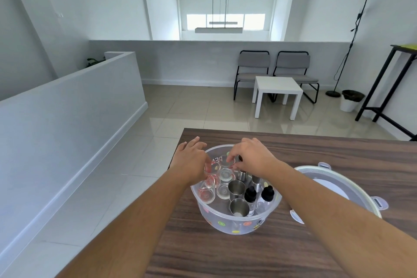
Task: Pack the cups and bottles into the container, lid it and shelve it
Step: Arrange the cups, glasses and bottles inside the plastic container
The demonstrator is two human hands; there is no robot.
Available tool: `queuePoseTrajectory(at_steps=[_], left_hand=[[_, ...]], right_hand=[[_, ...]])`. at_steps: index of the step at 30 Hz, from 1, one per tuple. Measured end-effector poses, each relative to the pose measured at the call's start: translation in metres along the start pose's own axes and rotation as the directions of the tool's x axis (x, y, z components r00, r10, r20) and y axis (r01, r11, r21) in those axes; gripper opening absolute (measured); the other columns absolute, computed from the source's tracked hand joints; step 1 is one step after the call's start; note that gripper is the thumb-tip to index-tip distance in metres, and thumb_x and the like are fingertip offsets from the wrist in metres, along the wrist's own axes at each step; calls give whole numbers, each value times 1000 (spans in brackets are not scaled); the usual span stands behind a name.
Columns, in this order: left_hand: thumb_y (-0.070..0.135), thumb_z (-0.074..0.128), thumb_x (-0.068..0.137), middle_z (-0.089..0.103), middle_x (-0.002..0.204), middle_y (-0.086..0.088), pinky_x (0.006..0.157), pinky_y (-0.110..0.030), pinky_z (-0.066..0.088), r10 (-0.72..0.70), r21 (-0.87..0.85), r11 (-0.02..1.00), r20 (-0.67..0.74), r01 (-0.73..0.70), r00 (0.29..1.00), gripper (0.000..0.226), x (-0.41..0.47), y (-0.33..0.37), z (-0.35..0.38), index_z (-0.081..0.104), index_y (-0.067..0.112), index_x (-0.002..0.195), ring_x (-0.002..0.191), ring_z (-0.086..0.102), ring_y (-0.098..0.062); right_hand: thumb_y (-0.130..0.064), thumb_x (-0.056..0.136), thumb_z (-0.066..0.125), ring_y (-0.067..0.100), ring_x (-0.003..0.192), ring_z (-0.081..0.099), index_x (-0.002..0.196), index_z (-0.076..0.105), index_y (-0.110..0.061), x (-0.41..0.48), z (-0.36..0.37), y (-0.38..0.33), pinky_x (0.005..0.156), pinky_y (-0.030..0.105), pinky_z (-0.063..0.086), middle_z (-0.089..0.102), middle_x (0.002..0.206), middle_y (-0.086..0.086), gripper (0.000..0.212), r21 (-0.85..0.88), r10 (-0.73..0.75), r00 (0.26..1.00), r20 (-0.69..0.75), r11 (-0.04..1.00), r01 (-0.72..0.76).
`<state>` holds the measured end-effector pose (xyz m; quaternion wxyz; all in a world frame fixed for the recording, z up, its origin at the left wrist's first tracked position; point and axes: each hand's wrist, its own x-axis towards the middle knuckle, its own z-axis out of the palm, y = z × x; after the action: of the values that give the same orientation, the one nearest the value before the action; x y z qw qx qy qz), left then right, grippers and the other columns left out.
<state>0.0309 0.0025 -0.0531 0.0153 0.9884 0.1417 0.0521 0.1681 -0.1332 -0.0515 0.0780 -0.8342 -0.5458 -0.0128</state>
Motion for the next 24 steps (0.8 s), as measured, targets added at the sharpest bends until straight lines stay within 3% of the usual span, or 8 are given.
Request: queuePoseTrajectory(at_steps=[4,12,20,24], left_hand=[[39,72,74,32,150,4,114,-44,13,17,-81,997,-5,-17,1000,22,-1,-2,-10,68,38,96,143,13,-16],[39,71,73,28,152,7,114,-42,8,189,-153,970,-10,-189,982,17,-9,17,-6,70,36,90,144,7,-12],[39,72,73,29,151,8,115,-41,8,184,-111,977,11,-182,983,15,-9,18,-3,72,32,86,144,8,-13],[40,72,72,29,152,8,115,-41,8,178,-98,980,21,-176,984,18,-9,14,-5,73,33,89,144,8,-14]], right_hand=[[-28,83,67,12,102,54,95,71,-32,-9,-21,15,95,34,40,67,109,-12,13,37,66,993,-94,997,-62],[-36,81,65,14,94,57,82,72,-30,-15,-15,17,80,29,30,67,96,-13,9,-116,125,992,6,985,-124],[-24,80,68,15,81,63,76,73,-24,-9,-7,12,74,26,38,71,86,-9,6,-7,191,980,50,982,-191],[-18,80,69,17,81,64,81,76,-18,-8,-3,11,73,31,52,72,87,-3,7,99,215,975,62,970,-220]])
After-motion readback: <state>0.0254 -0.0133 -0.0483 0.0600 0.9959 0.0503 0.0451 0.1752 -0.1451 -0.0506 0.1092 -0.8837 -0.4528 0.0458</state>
